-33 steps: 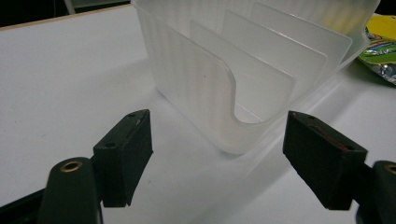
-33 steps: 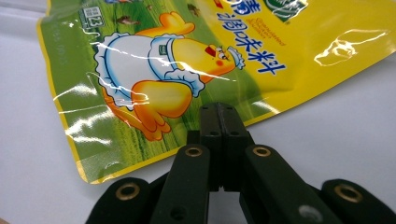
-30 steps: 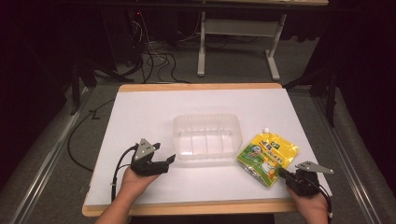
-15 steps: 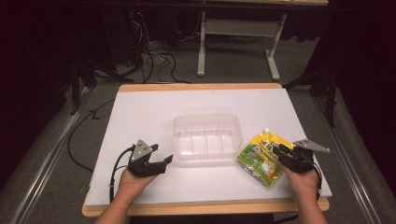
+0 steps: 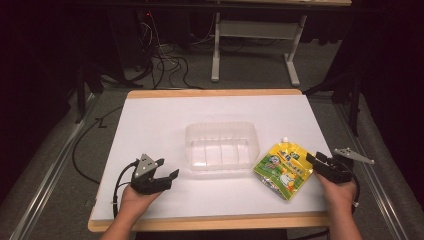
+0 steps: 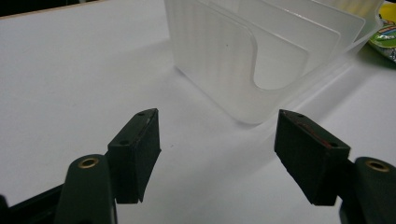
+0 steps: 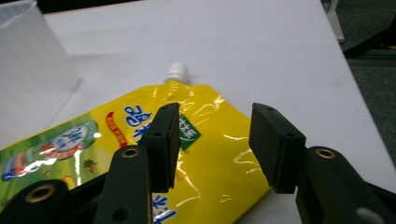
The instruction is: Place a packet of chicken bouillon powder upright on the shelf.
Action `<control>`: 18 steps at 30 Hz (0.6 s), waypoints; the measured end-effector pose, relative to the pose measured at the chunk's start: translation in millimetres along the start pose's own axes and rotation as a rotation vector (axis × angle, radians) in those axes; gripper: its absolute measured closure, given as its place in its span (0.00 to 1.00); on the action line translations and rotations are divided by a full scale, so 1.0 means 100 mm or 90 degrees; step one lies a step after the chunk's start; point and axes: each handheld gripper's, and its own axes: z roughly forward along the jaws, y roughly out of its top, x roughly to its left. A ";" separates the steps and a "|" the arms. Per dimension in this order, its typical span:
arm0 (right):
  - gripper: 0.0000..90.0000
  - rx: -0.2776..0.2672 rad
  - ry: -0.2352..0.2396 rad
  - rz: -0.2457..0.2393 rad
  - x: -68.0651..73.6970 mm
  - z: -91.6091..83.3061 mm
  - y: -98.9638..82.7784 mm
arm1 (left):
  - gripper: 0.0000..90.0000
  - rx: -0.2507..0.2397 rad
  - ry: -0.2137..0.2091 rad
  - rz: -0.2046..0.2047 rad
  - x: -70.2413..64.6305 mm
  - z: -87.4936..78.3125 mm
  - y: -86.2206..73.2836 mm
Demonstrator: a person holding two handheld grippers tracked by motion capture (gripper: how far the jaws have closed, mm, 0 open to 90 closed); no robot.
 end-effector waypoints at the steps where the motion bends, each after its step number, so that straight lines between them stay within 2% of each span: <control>1: 0.60 0.000 -0.003 0.008 -0.04 0.00 0.00 | 0.35 -0.001 0.000 -0.004 0.01 -0.01 0.00; 8: 0.56 -0.001 -0.009 0.076 -0.29 0.01 -0.04 | 0.35 0.003 0.003 -0.007 0.03 0.00 -0.02; 13: 0.52 0.010 0.011 0.147 -0.45 0.06 -0.08 | 0.35 0.009 0.002 0.003 0.00 0.00 -0.04; 15: 0.52 0.007 0.018 0.148 -0.46 0.07 -0.07 | 0.35 0.011 0.003 0.006 -0.01 -0.02 -0.05; 18: 0.51 0.026 0.021 0.162 -0.48 0.11 -0.07 | 0.35 0.012 0.007 0.009 -0.02 -0.03 -0.06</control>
